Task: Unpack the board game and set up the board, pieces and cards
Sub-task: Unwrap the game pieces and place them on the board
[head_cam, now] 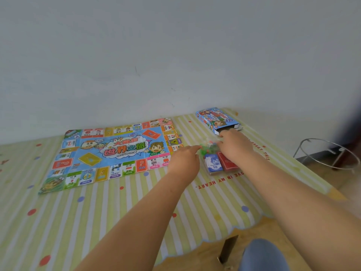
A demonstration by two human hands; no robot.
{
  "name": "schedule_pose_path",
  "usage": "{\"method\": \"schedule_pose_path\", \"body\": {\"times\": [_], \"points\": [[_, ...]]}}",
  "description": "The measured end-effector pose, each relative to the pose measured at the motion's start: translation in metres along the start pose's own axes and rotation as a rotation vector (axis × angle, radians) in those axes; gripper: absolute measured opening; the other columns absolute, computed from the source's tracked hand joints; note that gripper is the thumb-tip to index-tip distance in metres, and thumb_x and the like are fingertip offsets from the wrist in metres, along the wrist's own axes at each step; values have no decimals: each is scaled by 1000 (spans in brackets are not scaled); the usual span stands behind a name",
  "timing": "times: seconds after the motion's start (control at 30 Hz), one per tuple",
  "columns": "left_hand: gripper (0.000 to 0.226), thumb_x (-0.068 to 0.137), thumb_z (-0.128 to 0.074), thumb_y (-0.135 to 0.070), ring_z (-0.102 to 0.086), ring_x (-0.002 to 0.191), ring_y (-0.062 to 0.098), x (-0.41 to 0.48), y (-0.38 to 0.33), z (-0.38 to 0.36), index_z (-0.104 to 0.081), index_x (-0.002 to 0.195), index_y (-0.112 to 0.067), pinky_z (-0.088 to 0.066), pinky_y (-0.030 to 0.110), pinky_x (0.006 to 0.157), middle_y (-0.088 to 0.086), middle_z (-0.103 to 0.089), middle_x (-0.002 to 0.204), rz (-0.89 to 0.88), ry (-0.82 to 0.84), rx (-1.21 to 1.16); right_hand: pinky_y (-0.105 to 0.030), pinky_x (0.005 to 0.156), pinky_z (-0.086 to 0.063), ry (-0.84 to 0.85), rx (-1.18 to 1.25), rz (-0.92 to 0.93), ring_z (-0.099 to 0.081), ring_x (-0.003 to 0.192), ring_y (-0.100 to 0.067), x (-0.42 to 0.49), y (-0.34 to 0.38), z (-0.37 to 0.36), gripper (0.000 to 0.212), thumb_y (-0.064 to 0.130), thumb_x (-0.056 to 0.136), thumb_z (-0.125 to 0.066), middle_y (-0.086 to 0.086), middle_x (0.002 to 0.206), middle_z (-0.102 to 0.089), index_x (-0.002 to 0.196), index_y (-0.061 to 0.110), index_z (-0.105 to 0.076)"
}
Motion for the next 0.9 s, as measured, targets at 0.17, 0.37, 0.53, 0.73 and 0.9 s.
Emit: {"method": "schedule_pose_path", "body": {"times": [0.17,0.37,0.53,0.73,0.9], "points": [[39,97,-41,-14,-49,119,25,-2,8,9,-51,135,-15,-43,37,98,9,-58,124,26,-53,-3,-37,82,-51,59,71,88,-60,101,-24,-2,23,-1,29,33,95,-52,-3,112,-65,120,22,-61],[36,96,-42,-9,-51,117,26,-6,21,21,-58,128,-12,-43,35,96,9,-60,124,60,-103,-32,-28,51,-41,104,-46,64,-60,73,-25,-1,27,-10,24,32,92,-56,-5,78,-64,80,13,-65],[35,94,-44,-8,-53,114,26,-10,29,26,-61,125,-10,-44,35,93,10,-61,122,78,-110,-60,-27,54,-41,114,0,14,-62,75,-23,1,26,-12,16,29,92,-59,-3,81,-66,87,20,-71],[33,95,-41,-5,-55,111,24,-19,38,37,-65,117,-11,-46,33,90,7,-62,120,101,-151,-135,-32,67,-51,65,43,-51,-63,86,-25,0,23,-9,16,16,91,-55,-3,95,-68,98,22,-69],[34,96,-41,-9,-60,100,20,-24,56,43,-64,120,-16,-47,27,78,3,-63,122,193,-156,-261,-30,62,-45,-75,105,-46,-62,85,-24,-4,29,5,17,14,91,-52,-1,97,-68,91,22,-67]]}}
Point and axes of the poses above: each hand's wrist, its own x-axis towards the middle knuckle, its own z-axis out of the back of the hand, y = z × x, the point moved 9 cm from there along x, towards the middle knuckle
